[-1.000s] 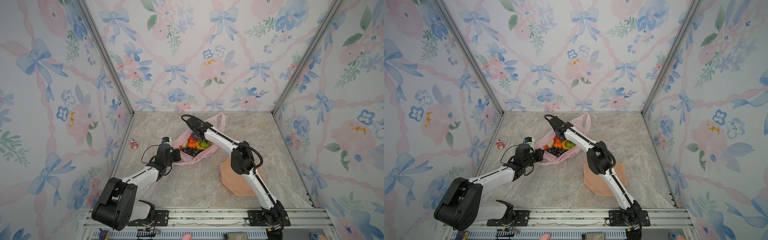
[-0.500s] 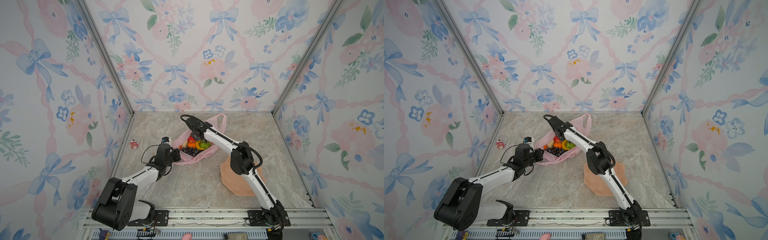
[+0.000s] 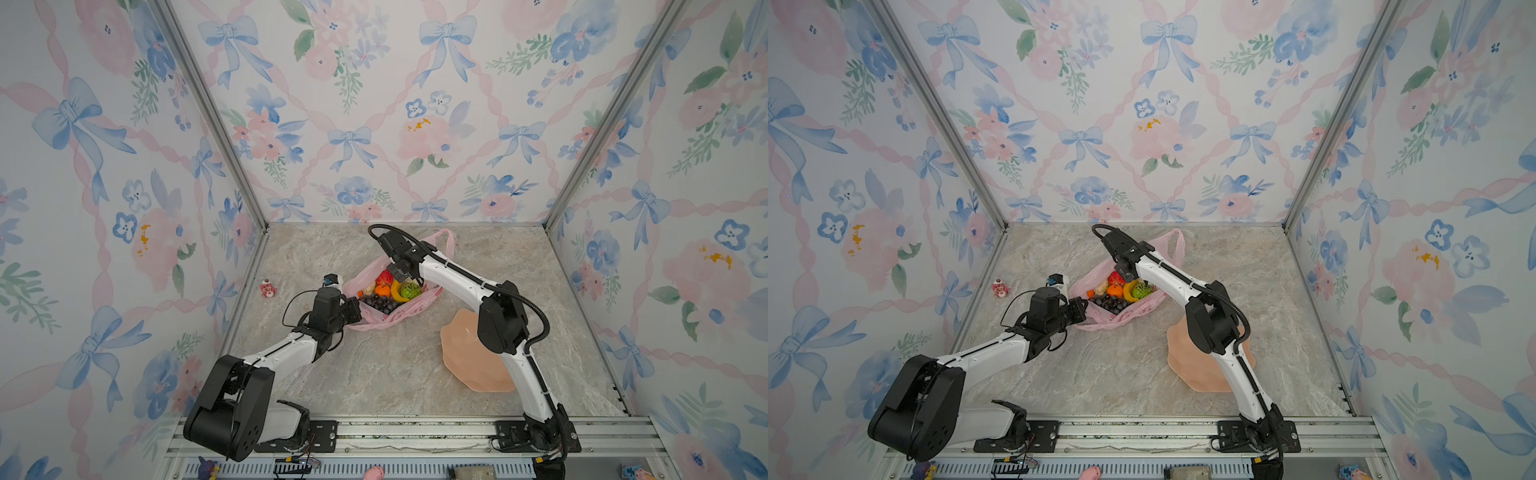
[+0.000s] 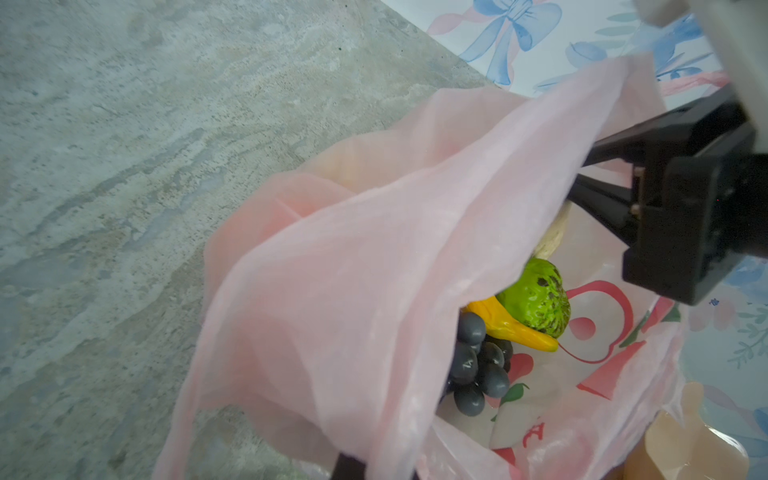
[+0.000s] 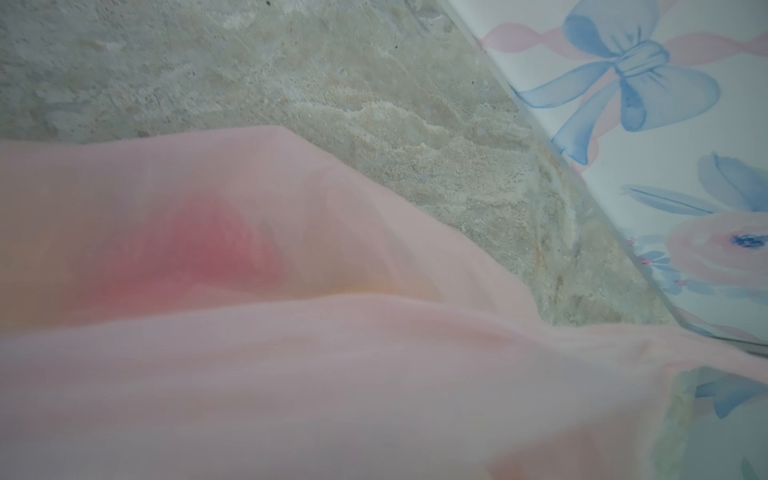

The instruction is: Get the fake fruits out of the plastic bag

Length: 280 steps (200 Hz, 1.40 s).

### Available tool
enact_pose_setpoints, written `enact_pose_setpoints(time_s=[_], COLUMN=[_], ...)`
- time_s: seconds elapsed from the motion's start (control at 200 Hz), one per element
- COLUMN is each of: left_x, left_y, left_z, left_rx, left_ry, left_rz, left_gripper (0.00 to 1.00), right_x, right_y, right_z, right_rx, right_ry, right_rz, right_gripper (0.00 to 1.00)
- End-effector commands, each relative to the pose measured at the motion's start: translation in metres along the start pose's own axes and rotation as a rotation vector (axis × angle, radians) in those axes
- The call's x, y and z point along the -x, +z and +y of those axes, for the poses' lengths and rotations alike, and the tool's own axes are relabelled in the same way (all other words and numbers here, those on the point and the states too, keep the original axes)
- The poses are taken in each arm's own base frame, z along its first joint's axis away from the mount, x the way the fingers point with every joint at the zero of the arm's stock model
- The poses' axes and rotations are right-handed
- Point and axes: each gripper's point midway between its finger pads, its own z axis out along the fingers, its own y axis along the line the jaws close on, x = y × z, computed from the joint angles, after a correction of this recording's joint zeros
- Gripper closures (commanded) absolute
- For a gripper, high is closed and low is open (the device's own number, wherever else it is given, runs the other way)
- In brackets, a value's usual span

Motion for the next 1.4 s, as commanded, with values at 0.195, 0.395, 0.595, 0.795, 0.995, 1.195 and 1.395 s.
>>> enact_pose_setpoints(time_s=[0.195, 0.395, 0.595, 0.795, 0.995, 1.195, 1.395], left_x=[0.011, 0.01, 0.011, 0.012, 0.015, 0.017, 0.016], left_y=[0.002, 0.002, 0.002, 0.002, 0.004, 0.005, 0.008], left_z=[-0.007, -0.006, -0.006, -0.006, -0.01, -0.009, -0.01], left_rx=[-0.025, -0.025, -0.022, -0.024, -0.031, -0.027, -0.032], left_ry=[-0.015, -0.017, -0.013, -0.012, -0.013, -0.016, -0.022], left_rz=[-0.02, -0.018, -0.023, -0.023, -0.024, -0.027, -0.018], left_gripper=[1.0, 1.0, 1.0, 1.0, 1.0, 1.0, 1.0], right_x=[0.005, -0.005, -0.031, -0.075, -0.13, -0.179, -0.22], right_y=[-0.067, -0.113, -0.149, -0.17, -0.176, -0.173, -0.152], right_z=[-0.028, -0.04, -0.056, -0.077, -0.095, -0.098, -0.089], right_rx=[0.075, 0.129, 0.155, 0.088, 0.012, -0.038, -0.081], right_ry=[0.142, 0.213, 0.285, 0.329, 0.421, 0.531, 0.628], right_rz=[-0.116, -0.172, -0.188, -0.148, -0.076, -0.019, 0.042], right_gripper=[0.99, 0.99, 0.99, 0.99, 1.0, 1.0, 1.0])
